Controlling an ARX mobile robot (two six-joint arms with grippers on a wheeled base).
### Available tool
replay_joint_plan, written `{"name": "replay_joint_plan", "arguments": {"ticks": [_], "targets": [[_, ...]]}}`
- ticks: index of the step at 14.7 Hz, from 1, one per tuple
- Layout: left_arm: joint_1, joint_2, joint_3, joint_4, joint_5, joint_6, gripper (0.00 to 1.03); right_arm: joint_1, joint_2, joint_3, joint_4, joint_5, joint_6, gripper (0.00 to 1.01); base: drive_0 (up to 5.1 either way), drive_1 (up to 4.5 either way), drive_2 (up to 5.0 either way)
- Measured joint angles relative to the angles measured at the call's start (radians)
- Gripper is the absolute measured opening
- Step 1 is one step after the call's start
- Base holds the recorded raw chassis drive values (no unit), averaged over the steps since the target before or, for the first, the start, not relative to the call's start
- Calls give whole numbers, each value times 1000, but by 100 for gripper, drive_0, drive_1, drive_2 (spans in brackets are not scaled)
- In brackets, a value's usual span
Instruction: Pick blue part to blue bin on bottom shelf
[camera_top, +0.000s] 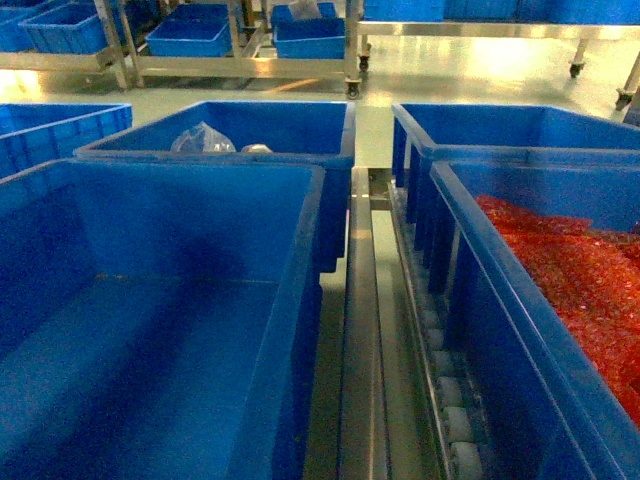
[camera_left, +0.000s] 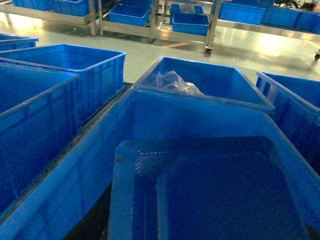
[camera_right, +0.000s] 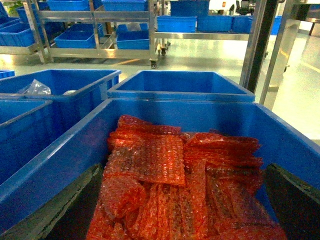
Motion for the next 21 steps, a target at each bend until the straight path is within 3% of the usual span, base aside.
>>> {"name": "replay_joint_plan", "arguments": {"ticks": [6,8,9,10,11,12,13,14,15,17,18,19,20,21], "targets": [[0,0,0,3,-4,1,43,0,0,0,0,0,0,98,0,0,0],[-64,56,-11,134,-240,54,43,0,0,0,0,0,0,98,0,0,0],[-48,93,-10,173,-230,66,43,0,0,0,0,0,0,98,0,0,0],[-31,134,-4,198,-186,69,43,0,0,0,0,0,0,98,0,0,0],[0,208,6,254,-97,69,43,0,0,0,0,0,0,98,0,0,0],[57,322,27,333,47,49,43,0,0,0,0,0,0,98,0,0,0],[149,476,55,435,214,5,43,0,0,0,0,0,0,98,0,0,0],[220,597,87,476,345,-45,43,0,0,0,0,0,0,98,0,0,0],[275,705,114,508,434,-83,48,0,0,0,0,0,0,98,0,0,0],[287,760,119,506,454,-112,75,0,0,0,0,0,0,98,0,0,0],[283,756,111,567,440,-96,88,0,0,0,-1,0,0,98,0,0,0],[288,771,53,760,396,-23,76,0,0,0,0,-1,0,98,0,0,0],[307,734,-15,832,398,56,64,0,0,0,0,0,0,98,0,0,0],[324,687,-45,830,409,96,52,0,0,0,0,0,0,98,0,0,0]]}}
